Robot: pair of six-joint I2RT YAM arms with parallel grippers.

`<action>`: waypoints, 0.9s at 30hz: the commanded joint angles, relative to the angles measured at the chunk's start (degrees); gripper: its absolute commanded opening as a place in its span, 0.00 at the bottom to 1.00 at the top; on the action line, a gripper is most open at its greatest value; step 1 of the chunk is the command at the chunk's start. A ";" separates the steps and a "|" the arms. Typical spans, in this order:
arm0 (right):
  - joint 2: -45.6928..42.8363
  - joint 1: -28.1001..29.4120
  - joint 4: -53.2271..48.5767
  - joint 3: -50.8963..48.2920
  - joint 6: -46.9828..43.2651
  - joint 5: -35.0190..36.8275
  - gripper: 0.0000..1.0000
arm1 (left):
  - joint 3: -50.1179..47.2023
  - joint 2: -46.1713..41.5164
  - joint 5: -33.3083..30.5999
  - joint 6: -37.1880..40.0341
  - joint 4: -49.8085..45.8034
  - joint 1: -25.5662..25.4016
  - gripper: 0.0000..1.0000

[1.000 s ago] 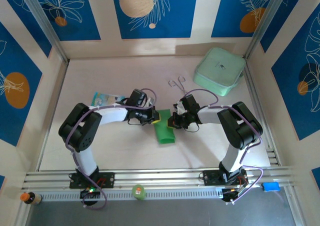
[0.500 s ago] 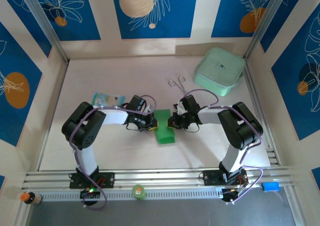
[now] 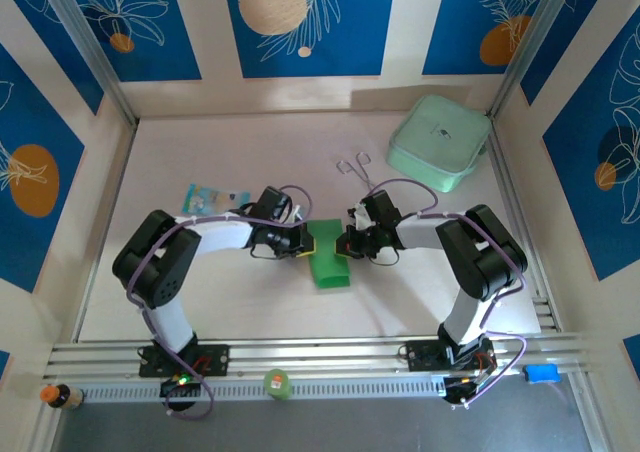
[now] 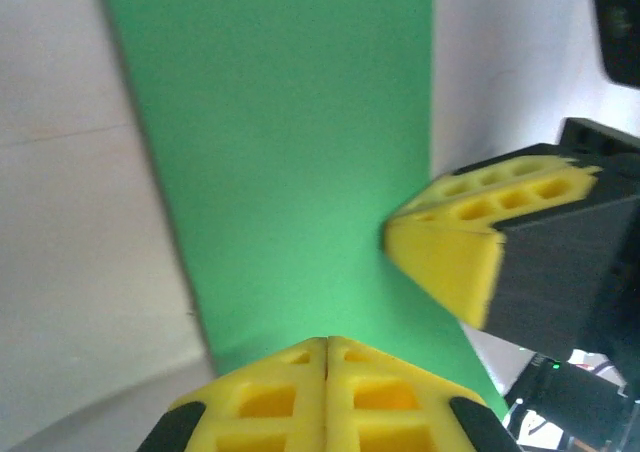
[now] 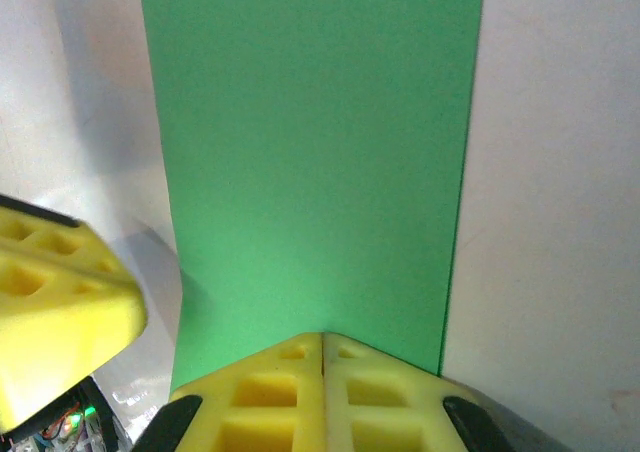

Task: Fold a paper plane with a square sheet of paper (pick it up from the middle)
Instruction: First fold the square sheet of paper in half at the center of the table.

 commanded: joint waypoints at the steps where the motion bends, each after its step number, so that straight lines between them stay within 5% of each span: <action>1: 0.83 -0.44 -6.88 -2.40 -0.13 4.37 0.00 | 0.87 -0.69 2.15 -2.47 0.69 -1.42 0.06; 10: 0.74 -0.52 -6.80 -2.53 -0.05 4.39 0.00 | -4.67 1.16 2.80 -2.92 3.61 -2.31 0.06; 18: 0.66 -0.53 -6.71 -2.62 -0.05 4.37 0.00 | -7.36 1.58 -3.61 3.15 -2.93 -2.25 0.05; 27: 0.56 -0.70 -6.63 -2.70 -0.05 4.45 0.00 | -4.59 -3.97 -1.94 -0.81 -1.02 -2.98 0.06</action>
